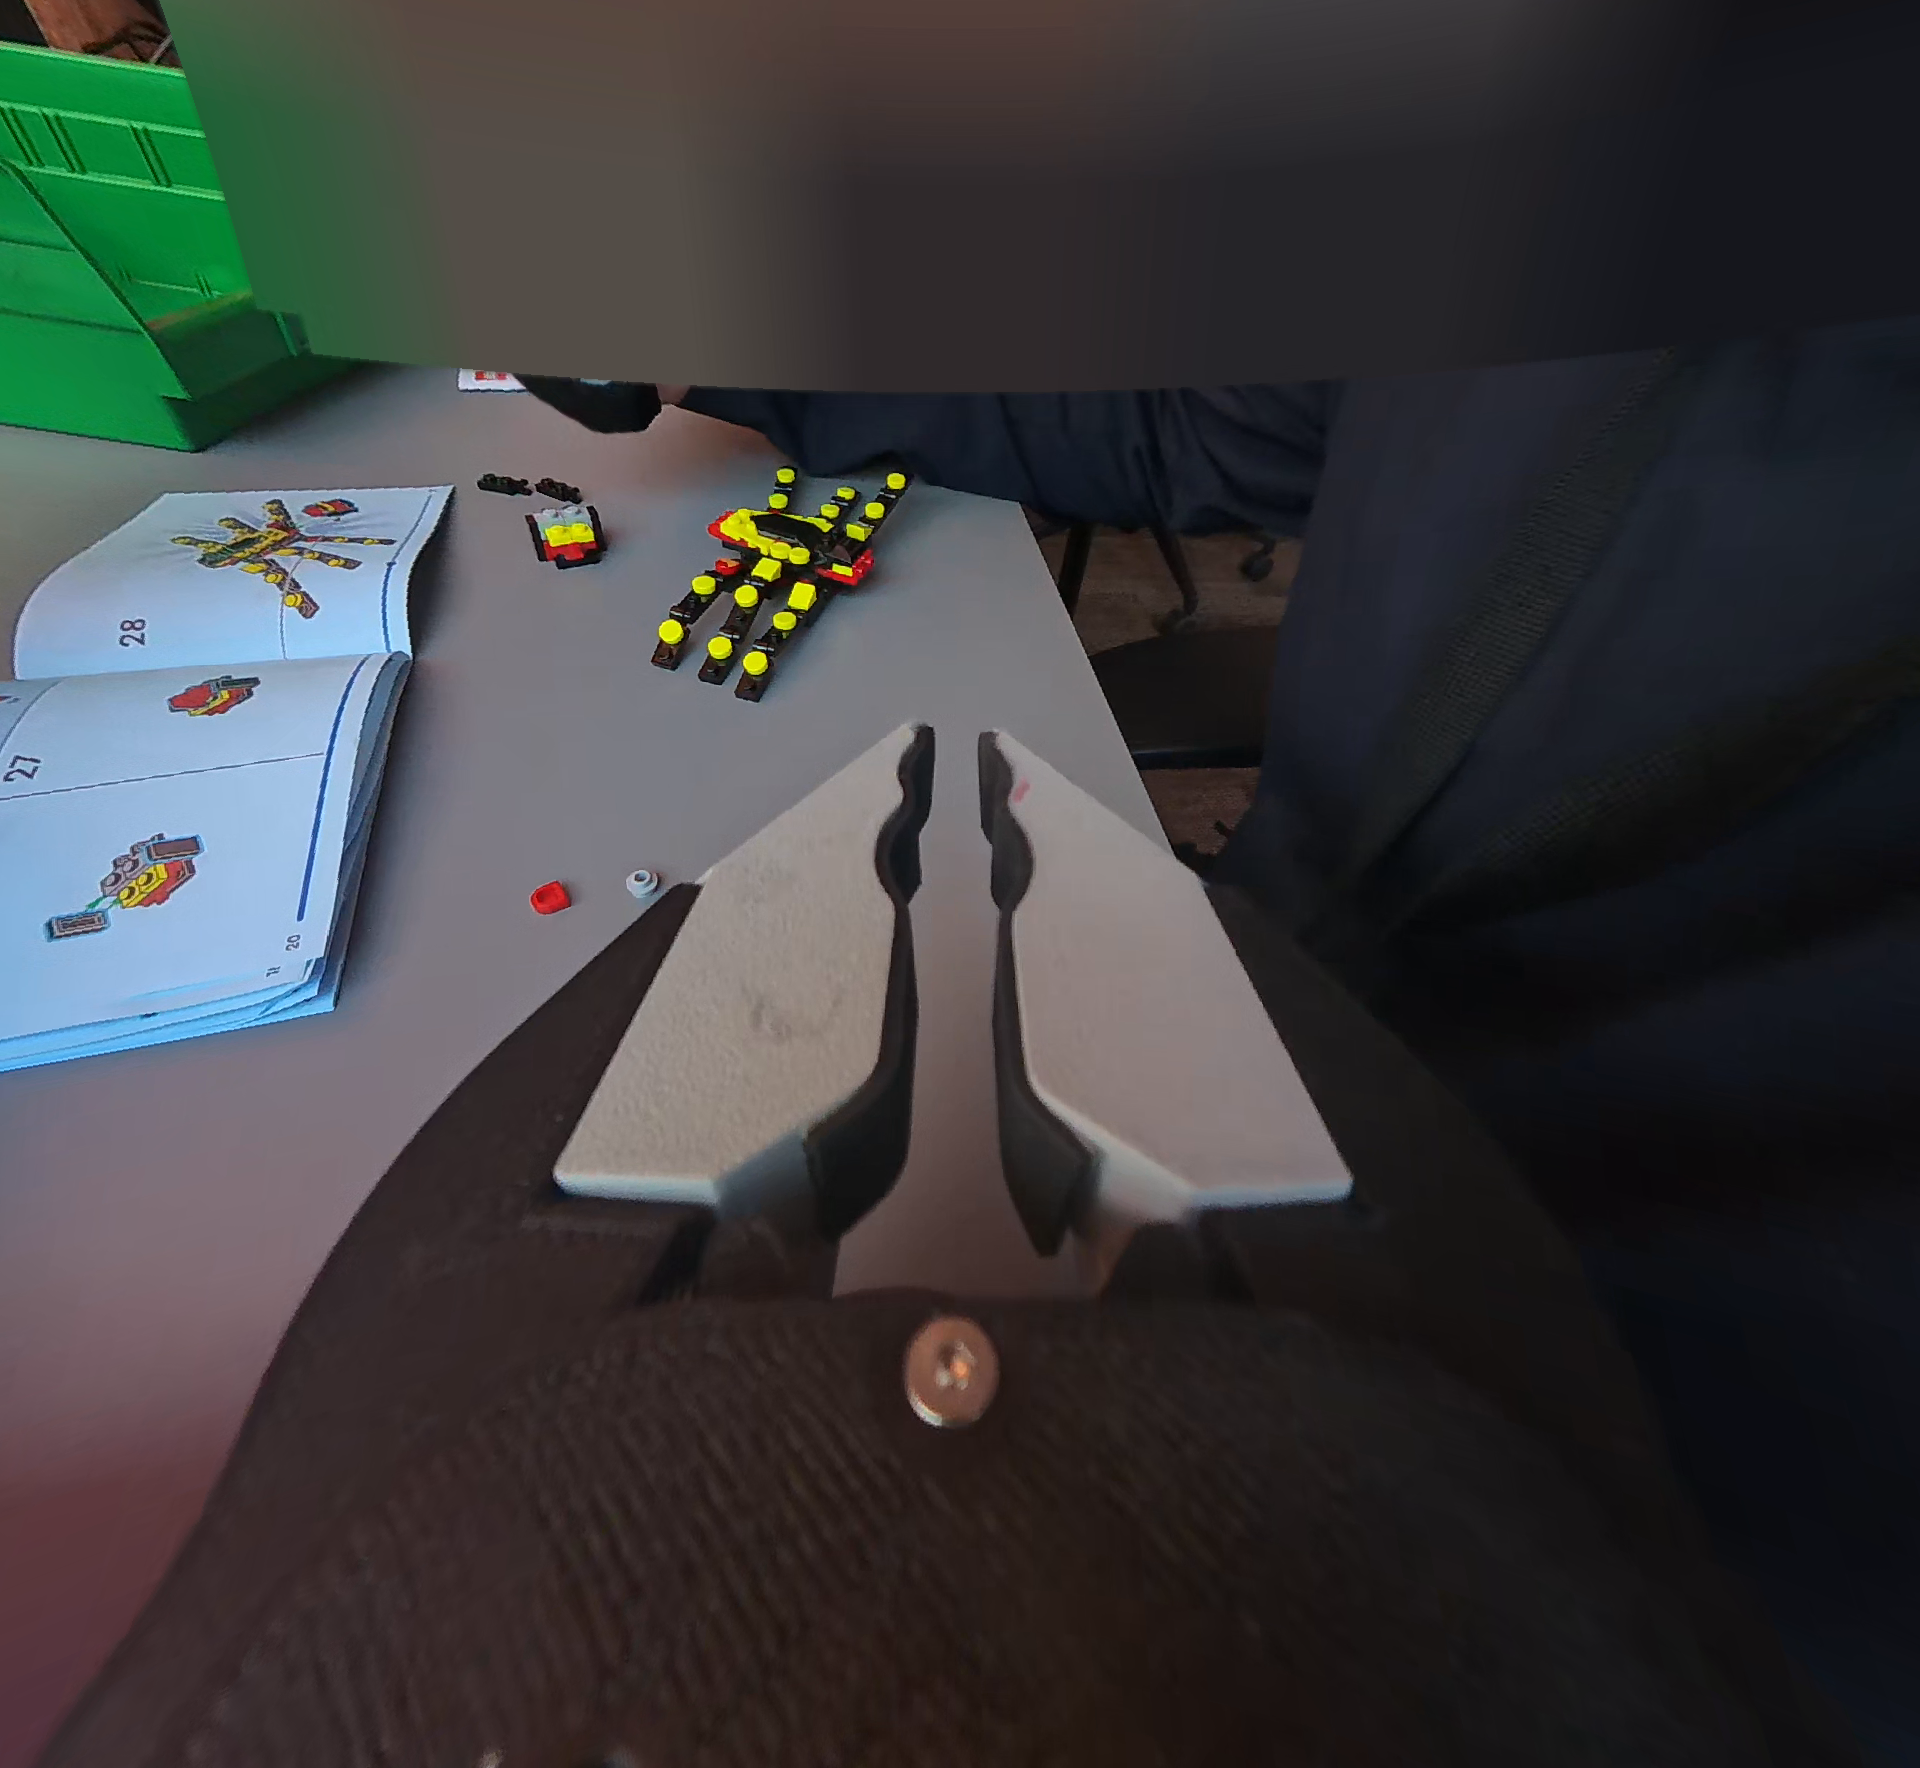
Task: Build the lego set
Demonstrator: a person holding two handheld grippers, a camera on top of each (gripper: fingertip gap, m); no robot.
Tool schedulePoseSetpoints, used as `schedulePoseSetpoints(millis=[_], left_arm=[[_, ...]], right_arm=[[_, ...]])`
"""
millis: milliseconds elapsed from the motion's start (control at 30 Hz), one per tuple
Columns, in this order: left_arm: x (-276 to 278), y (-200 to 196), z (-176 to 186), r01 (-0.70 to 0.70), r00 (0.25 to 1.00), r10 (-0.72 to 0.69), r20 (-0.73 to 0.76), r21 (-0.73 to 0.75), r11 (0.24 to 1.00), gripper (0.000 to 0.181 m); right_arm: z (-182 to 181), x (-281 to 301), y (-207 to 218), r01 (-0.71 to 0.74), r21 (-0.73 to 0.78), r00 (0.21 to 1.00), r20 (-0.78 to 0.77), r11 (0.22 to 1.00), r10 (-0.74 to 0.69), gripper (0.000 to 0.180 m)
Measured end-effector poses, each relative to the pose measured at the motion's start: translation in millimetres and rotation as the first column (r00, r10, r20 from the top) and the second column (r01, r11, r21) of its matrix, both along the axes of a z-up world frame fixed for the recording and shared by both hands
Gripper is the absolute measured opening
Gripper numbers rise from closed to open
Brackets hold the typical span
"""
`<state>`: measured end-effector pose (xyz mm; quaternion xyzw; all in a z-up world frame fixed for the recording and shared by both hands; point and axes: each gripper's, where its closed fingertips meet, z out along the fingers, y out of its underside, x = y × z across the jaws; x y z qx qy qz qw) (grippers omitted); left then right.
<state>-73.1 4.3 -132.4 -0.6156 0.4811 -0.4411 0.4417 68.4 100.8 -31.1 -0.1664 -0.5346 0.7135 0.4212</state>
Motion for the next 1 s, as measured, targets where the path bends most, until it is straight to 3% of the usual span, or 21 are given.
schedulePoseSetpoints(millis=[400,500,600,700,1000], left_arm=[[-0.2,0.3,-1.1,-0.001,1.000,0.001,-0.009,0.001,1.000,0.005],[-0.2,0.4,-1.0,-0.002,1.000,0.002,-0.009,0.002,1.000,0.005],[0.1,0.1,-1.4,-0.002,1.000,0.003,-0.013,0.006,1.000,0.005],[-0.1,0.1,-1.1,-0.003,1.000,0.003,-0.012,0.008,1.000,0.005],[0.1,1.2,-2.0,-0.001,1.000,0.001,-0.014,-0.011,1.000,0.005]], right_arm=[[-3.3,-1.0,-4.0,-0.016,0.013,1.000,0.021,1.000,0.016,0.004],[-23.9,-21.7,6.2,0.099,0.084,0.982,0.155,0.991,-0.112,0.004],[-65.2,-45.3,21.0,0.243,0.303,0.881,0.328,0.921,-0.340,0.005],[-103.1,-55.9,34.9,0.277,0.507,0.742,0.427,0.816,-0.517,0.005],[-133.6,-55.4,49.2,0.249,0.653,0.604,0.472,0.715,-0.642,0.005]])
